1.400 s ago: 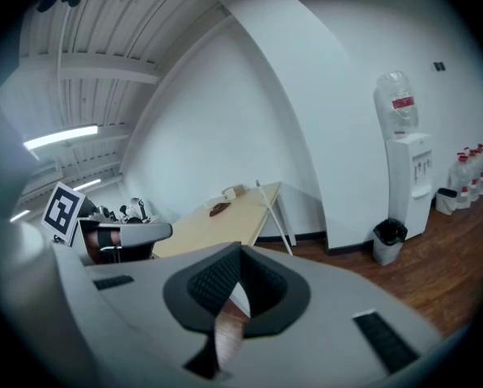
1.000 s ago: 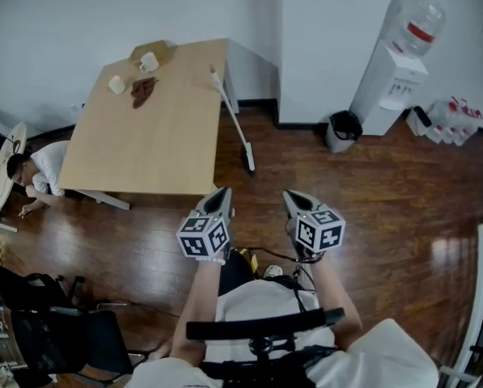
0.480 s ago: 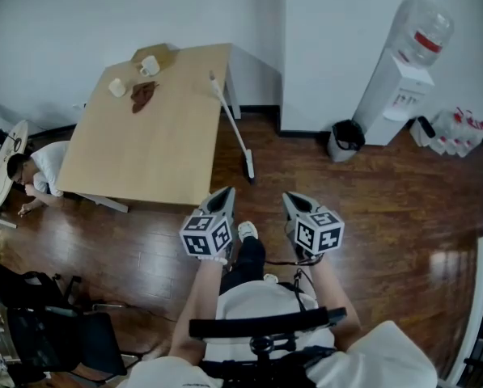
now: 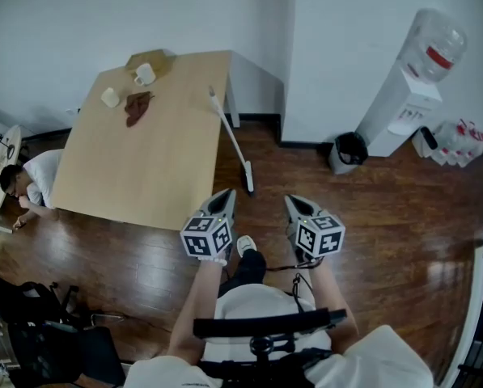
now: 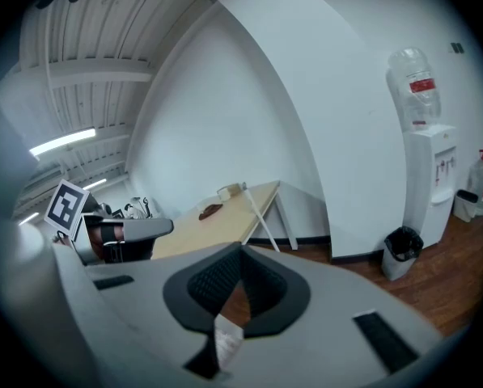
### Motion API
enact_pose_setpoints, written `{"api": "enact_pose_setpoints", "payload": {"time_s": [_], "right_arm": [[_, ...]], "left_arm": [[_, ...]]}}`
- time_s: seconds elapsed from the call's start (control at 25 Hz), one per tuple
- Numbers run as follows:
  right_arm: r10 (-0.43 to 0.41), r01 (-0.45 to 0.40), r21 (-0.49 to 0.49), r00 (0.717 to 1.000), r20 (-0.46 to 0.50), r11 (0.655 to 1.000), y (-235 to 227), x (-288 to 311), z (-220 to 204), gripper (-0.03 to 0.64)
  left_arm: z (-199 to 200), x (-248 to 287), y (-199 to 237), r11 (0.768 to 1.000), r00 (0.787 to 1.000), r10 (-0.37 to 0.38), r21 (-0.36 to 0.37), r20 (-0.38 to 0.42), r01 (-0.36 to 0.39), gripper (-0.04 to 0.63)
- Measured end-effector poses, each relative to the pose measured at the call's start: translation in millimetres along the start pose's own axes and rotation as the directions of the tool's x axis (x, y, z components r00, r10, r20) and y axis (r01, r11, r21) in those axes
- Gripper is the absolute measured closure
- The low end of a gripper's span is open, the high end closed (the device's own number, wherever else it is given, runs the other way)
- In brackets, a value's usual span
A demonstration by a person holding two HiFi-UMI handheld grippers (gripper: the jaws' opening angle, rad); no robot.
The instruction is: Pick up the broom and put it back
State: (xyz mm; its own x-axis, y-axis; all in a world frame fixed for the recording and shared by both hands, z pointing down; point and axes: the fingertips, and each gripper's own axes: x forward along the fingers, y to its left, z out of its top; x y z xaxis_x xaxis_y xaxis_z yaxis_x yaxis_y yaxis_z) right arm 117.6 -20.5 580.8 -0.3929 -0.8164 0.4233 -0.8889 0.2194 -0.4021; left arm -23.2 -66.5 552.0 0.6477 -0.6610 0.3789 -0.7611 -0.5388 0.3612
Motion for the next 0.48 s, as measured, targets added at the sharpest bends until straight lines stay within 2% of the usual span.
{"api": "enact_pose_setpoints", "payload": {"time_s": [0.48], "right_arm": [[-0.047,0.047,-0.045,0.999,0.003,0.998,-23.6,122.1,95.7,0.609]], "left_arm": [[86.1,78.8,90.6,0.999,0.999,-0.02,-0.035,0.043,0.022,0.606]]}}
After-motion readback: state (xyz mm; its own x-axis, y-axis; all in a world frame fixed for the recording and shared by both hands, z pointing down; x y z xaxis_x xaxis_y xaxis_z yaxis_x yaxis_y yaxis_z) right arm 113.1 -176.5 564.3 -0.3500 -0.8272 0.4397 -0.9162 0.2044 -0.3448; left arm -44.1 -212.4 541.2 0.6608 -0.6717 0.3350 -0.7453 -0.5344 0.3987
